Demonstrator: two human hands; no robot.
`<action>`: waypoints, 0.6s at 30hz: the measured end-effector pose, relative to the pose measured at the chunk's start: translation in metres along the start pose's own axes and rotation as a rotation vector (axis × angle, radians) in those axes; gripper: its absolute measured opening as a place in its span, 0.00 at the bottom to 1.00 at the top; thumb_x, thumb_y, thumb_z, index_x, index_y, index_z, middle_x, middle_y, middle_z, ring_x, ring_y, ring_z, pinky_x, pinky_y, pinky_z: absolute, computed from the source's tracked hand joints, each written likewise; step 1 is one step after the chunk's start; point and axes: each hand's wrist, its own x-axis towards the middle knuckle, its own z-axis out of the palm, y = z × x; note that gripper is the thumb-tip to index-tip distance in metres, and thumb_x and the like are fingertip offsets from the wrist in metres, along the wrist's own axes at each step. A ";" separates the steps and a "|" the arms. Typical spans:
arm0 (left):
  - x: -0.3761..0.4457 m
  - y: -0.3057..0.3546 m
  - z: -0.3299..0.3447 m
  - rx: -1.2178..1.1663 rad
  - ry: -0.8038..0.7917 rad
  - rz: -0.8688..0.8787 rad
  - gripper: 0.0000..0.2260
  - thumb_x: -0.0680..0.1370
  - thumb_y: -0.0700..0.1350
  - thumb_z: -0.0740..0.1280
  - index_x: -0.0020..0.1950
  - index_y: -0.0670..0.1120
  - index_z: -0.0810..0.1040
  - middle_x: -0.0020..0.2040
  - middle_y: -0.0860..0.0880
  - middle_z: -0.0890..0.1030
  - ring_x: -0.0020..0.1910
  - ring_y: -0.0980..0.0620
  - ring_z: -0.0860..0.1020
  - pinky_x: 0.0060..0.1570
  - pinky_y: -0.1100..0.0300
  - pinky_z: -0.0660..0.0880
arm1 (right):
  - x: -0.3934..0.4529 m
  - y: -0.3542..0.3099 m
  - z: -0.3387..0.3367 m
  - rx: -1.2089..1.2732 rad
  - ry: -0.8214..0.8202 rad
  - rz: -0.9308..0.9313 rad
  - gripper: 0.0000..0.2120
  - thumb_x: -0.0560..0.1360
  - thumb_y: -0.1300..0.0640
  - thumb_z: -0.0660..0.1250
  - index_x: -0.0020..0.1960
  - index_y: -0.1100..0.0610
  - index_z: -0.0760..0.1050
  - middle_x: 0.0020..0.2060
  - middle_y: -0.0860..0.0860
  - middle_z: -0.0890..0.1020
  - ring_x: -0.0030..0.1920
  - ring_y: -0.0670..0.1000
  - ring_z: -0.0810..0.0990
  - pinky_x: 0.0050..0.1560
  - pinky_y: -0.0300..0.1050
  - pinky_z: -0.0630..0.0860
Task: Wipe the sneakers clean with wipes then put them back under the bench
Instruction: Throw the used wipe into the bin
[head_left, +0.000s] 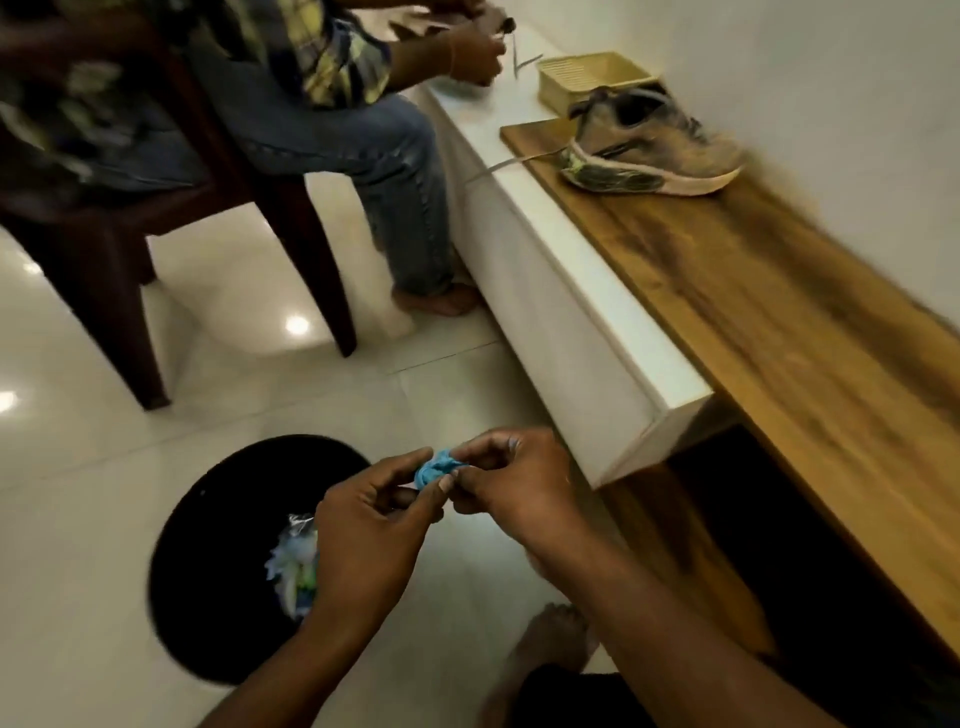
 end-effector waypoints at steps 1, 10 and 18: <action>-0.002 -0.007 -0.014 0.026 0.033 -0.017 0.15 0.74 0.44 0.79 0.60 0.50 0.86 0.39 0.53 0.87 0.38 0.55 0.86 0.46 0.55 0.85 | 0.002 0.003 0.018 0.005 -0.033 0.011 0.08 0.72 0.69 0.77 0.45 0.58 0.85 0.40 0.54 0.87 0.38 0.52 0.88 0.44 0.51 0.86; -0.012 -0.056 -0.098 0.285 0.199 -0.114 0.13 0.74 0.45 0.80 0.58 0.52 0.87 0.46 0.56 0.88 0.43 0.63 0.85 0.48 0.54 0.85 | 0.004 0.028 0.120 -0.163 -0.232 0.015 0.11 0.69 0.64 0.80 0.49 0.54 0.85 0.43 0.50 0.87 0.44 0.49 0.87 0.47 0.50 0.86; -0.013 -0.076 -0.106 0.436 0.206 -0.152 0.22 0.73 0.51 0.80 0.66 0.50 0.84 0.56 0.53 0.86 0.48 0.56 0.84 0.52 0.54 0.82 | -0.003 0.029 0.124 -0.302 -0.314 -0.044 0.22 0.74 0.60 0.77 0.67 0.52 0.79 0.56 0.50 0.85 0.55 0.49 0.84 0.55 0.50 0.84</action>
